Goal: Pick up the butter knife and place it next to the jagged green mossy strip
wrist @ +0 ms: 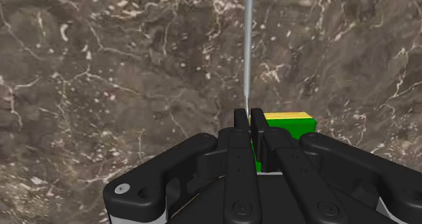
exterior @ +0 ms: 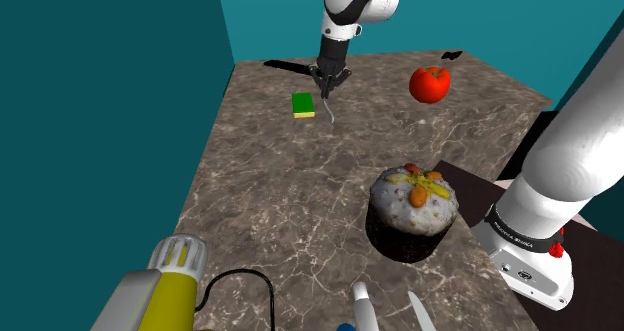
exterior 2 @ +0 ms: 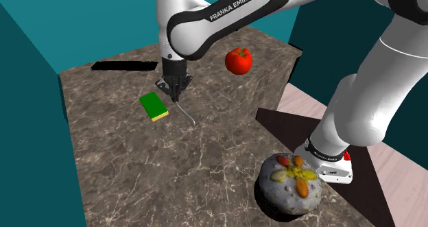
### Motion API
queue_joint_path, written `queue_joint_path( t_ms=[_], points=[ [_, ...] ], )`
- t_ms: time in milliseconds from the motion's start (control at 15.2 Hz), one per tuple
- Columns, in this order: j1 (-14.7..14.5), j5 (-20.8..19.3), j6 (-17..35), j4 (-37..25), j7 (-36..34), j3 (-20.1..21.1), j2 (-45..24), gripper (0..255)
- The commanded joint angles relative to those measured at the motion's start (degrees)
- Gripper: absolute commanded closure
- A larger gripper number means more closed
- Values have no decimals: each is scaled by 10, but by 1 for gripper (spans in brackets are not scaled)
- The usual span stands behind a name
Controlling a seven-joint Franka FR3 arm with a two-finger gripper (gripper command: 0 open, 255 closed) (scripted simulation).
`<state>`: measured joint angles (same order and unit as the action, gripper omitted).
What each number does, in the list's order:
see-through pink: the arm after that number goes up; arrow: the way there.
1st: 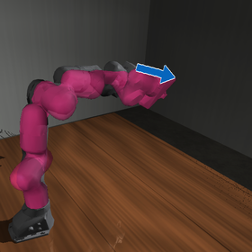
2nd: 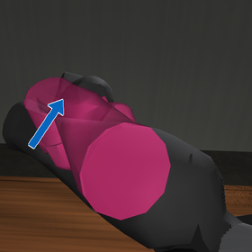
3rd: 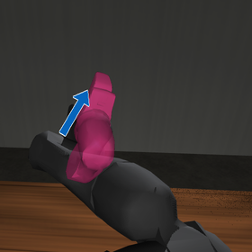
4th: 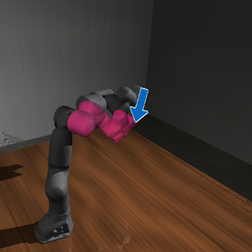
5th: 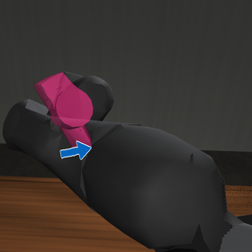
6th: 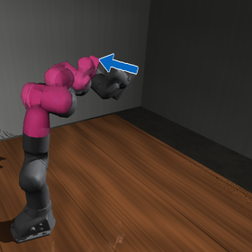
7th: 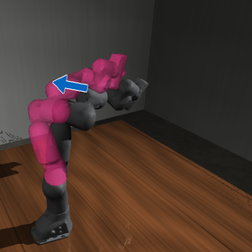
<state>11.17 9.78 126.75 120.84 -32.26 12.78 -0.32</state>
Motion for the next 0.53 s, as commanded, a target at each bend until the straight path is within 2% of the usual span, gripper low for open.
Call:
queue_joint_path(
  t_ms=[0,462],
  points=[
    [11,-5,-8,-31,19,-11,-25,255],
    [49,-15,-50,-152,82,-44,-115,255]
  ],
)
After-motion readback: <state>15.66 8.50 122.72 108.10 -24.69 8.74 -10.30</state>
